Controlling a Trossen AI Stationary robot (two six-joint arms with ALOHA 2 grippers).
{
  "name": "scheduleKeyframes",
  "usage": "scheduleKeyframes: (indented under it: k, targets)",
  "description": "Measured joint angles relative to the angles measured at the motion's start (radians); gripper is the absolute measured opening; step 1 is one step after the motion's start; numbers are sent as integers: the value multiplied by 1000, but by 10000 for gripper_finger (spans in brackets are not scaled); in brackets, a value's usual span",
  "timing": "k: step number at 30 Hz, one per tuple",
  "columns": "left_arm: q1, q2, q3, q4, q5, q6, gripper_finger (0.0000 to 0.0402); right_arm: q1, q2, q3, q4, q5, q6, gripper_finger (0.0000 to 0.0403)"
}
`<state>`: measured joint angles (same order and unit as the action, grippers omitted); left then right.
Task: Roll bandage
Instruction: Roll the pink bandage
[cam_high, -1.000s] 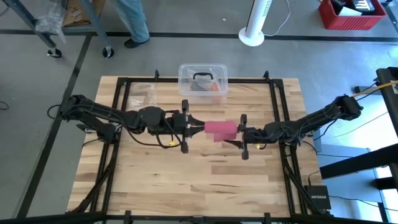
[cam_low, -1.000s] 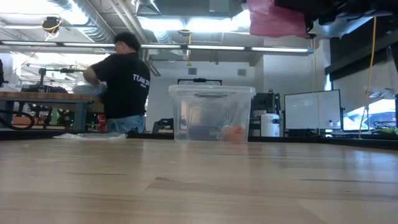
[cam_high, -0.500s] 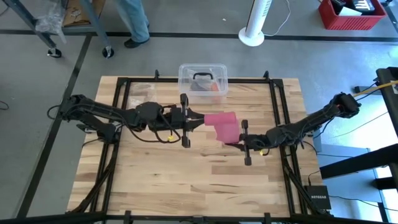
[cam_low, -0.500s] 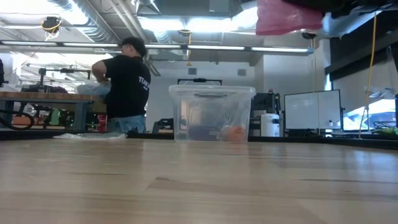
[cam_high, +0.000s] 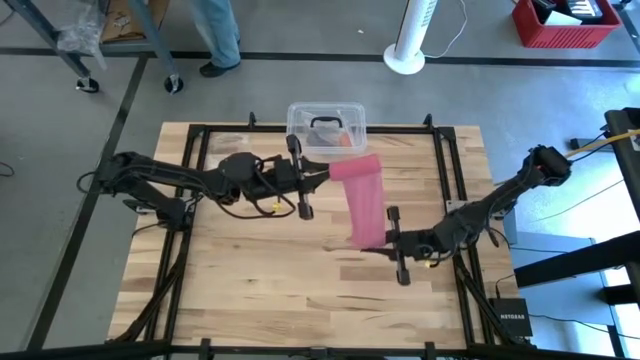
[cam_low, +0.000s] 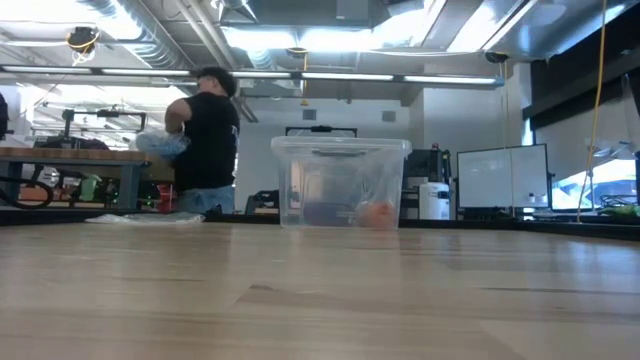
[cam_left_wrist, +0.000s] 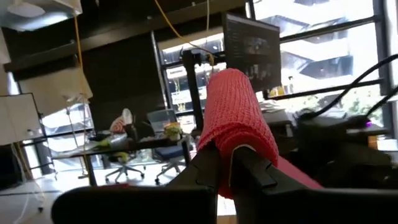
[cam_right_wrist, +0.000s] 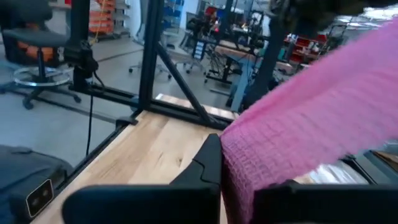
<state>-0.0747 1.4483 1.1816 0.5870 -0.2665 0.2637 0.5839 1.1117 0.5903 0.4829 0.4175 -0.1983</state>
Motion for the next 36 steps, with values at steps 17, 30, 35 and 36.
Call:
scheduleKeyframes:
  k: [17,30,35,36]
  targets:
    - [5,145,0,-25,-44,108,13,152,99,501,-439,297,-129,8]
    - [-105,273,2,-19,50,219,13,148,89,743,-699,477,-229,9]
    - [-170,273,2,-7,134,244,13,81,56,758,-796,508,-204,9]
    - [-185,273,2,1,133,268,13,64,50,757,-835,507,-173,9]
